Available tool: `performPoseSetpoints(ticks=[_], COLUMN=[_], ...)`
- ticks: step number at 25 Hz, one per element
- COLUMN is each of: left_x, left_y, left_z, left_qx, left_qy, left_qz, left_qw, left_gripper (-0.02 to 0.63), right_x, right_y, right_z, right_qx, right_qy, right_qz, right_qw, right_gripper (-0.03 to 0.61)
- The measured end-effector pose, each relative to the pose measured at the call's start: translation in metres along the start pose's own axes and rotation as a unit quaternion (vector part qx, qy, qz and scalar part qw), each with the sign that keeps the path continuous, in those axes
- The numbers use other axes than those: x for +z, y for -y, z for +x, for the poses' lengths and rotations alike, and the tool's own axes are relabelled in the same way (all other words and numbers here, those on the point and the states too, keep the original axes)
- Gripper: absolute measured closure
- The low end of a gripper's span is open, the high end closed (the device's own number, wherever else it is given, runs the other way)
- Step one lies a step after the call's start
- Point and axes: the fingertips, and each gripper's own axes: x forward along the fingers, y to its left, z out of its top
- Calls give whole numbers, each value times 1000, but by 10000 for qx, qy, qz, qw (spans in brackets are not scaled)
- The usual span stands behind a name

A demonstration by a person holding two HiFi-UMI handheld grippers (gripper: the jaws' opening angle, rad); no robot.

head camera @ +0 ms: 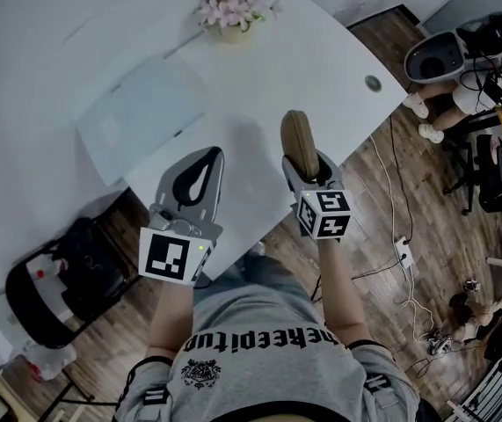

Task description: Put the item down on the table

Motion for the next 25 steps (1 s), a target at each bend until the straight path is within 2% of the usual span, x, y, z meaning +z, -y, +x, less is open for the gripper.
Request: performPoseSetpoints(ticks=[15,25], left_x=[-7,-9], left_y=[-13,-20], left_z=[-3,-7], left_qx=[216,315], left_qy=[-87,-100], left_qz=[-66,-81], left_qw=[9997,9994], left_gripper=[595,595], right_x=[-41,-53], right_y=[7,10], right_z=[25,34], right_qx=[-56,-121], right_qy=[-639,-842], right_qz=[-111,-235], right_qw=[9979,9961], right_gripper=[316,316])
